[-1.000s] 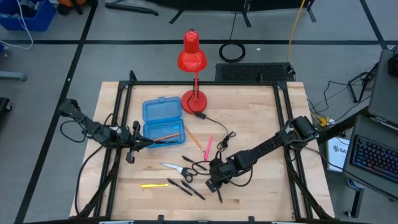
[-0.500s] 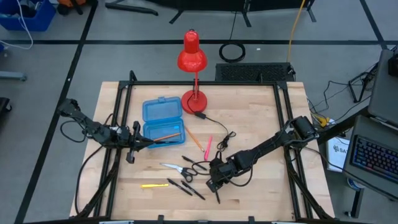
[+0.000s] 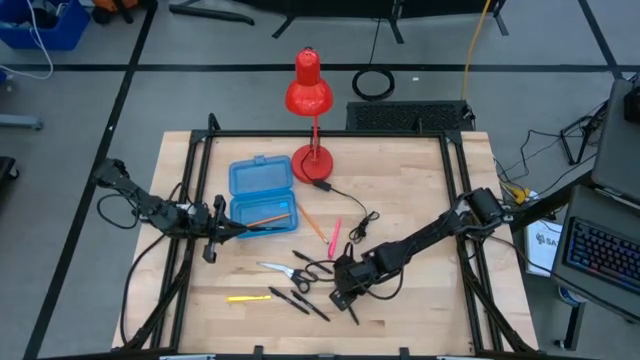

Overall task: Pick & place school supplies into a supply box
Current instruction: Put the black pen into the blue supply box

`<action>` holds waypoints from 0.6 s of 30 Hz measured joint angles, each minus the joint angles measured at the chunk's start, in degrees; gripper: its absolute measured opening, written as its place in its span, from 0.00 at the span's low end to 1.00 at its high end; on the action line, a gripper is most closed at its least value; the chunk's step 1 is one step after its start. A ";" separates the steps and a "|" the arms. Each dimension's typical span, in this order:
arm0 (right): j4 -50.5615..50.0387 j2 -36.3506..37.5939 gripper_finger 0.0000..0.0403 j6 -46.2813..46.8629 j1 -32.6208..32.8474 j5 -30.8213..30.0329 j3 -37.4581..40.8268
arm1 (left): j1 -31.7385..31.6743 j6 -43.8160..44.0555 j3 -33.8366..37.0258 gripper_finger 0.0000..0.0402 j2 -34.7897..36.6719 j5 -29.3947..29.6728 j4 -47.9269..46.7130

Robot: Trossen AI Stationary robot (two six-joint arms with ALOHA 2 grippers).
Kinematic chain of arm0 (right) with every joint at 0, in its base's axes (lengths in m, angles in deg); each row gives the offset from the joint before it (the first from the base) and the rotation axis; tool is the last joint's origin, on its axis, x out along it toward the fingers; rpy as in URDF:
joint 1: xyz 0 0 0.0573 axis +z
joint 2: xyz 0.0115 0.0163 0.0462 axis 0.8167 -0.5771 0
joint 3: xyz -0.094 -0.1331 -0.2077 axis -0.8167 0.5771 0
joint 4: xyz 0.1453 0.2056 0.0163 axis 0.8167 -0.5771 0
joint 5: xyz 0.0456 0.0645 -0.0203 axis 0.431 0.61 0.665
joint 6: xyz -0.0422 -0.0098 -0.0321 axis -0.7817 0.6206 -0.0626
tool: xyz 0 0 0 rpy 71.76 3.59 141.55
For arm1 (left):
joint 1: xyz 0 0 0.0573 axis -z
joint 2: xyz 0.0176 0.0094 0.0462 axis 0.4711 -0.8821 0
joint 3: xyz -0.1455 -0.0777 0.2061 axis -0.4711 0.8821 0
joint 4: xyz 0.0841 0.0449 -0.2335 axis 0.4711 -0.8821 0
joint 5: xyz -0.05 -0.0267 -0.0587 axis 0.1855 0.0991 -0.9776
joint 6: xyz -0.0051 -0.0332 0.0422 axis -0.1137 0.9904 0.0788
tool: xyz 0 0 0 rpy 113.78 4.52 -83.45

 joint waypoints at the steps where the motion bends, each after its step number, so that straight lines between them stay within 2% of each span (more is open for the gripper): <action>1: 0.02 -0.05 0.10 -0.31 0.00 0.03 0.02 | 0.02 0.00 0.00 0.09 0.00 0.00 -0.02; 9: -1.02 -0.42 0.06 -4.23 -0.08 -0.57 0.04 | 0.00 0.00 0.00 0.09 0.00 0.00 0.03; 15: -10.73 -0.48 0.06 -7.38 0.05 -2.78 0.07 | 0.01 0.00 0.00 0.09 0.00 0.03 -0.04; 18: -12.54 -0.48 0.06 -8.56 0.05 -3.05 0.04 | 0.01 0.00 0.00 0.09 0.00 0.04 -0.34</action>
